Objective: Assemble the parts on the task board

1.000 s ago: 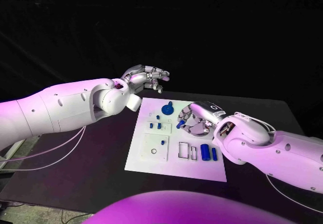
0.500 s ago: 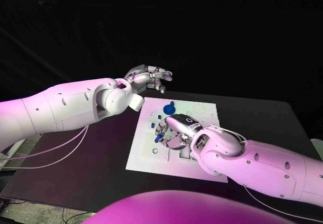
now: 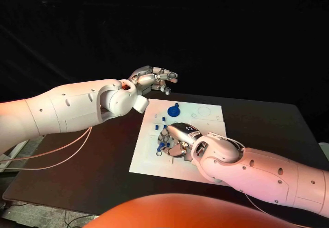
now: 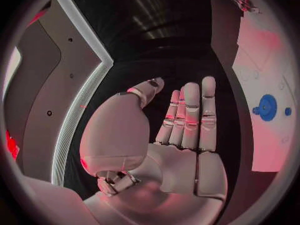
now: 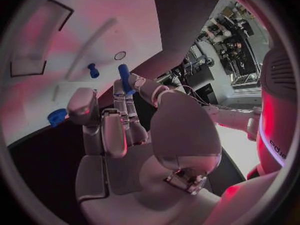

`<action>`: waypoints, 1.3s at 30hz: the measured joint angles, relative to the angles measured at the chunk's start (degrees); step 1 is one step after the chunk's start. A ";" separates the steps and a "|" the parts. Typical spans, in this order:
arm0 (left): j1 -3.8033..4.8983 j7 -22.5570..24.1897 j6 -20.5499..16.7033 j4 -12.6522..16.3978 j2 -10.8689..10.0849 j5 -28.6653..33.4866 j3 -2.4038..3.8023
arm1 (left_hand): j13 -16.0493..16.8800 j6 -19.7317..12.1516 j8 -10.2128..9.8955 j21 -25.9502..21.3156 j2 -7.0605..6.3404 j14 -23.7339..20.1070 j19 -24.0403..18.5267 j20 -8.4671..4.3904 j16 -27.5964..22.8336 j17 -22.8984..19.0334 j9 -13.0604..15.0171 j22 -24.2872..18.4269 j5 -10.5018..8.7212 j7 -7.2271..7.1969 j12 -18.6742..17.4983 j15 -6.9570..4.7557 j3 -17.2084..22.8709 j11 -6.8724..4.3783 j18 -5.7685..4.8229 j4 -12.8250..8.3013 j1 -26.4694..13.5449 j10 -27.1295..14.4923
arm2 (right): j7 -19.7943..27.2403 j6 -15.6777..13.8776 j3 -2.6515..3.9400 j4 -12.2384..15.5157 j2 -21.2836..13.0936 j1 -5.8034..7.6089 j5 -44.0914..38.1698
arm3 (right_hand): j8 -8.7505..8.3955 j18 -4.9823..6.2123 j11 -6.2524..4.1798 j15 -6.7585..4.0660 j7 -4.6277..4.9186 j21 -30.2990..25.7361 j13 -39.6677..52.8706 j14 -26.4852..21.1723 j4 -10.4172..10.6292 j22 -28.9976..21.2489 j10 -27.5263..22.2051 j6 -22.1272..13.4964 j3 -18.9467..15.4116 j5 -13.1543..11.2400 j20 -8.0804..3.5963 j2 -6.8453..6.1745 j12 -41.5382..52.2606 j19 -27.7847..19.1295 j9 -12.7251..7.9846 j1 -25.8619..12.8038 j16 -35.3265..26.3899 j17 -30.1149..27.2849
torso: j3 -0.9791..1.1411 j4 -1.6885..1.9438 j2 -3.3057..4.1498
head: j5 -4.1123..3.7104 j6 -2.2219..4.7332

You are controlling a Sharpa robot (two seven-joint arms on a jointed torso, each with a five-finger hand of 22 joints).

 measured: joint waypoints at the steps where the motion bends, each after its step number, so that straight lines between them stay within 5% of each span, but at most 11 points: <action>1: 0.00 -0.01 0.00 0.00 0.03 0.00 0.00 | 0.00 0.00 0.00 0.00 0.00 0.00 0.00 0.00 0.00 0.00 0.00 0.00 0.00 0.00 0.00 0.00 0.00 0.00 0.00 0.00 0.00 0.00 | 0.01 0.15 -0.03 -0.24 0.09 -0.08 0.01 | 0.00 0.00 0.00 0.00 0.01 0.00 0.00 0.00 0.00 0.00 0.00 -0.01 0.00 0.00 0.00 0.00 0.00 0.00 0.00 0.00 0.00 0.00 | 0.00 0.00 0.00 | 0.03 0.00; 39: -0.01 -0.23 0.13 -0.06 0.16 0.00 0.00 | 0.01 -0.21 0.00 0.00 0.00 0.00 0.00 0.00 0.00 -0.05 0.00 0.01 0.00 -0.21 0.39 0.00 0.00 0.21 0.00 0.00 0.00 -0.20 | 0.50 1.24 -0.28 -2.09 1.41 -1.23 -0.18 | 0.21 0.00 0.03 0.01 0.00 0.00 0.19 -0.01 -0.18 -0.02 0.02 -0.41 0.15 0.23 0.00 -0.02 -0.21 0.00 0.05 0.00 0.00 -0.03 | -0.01 -0.03 -0.04 | 0.59 0.00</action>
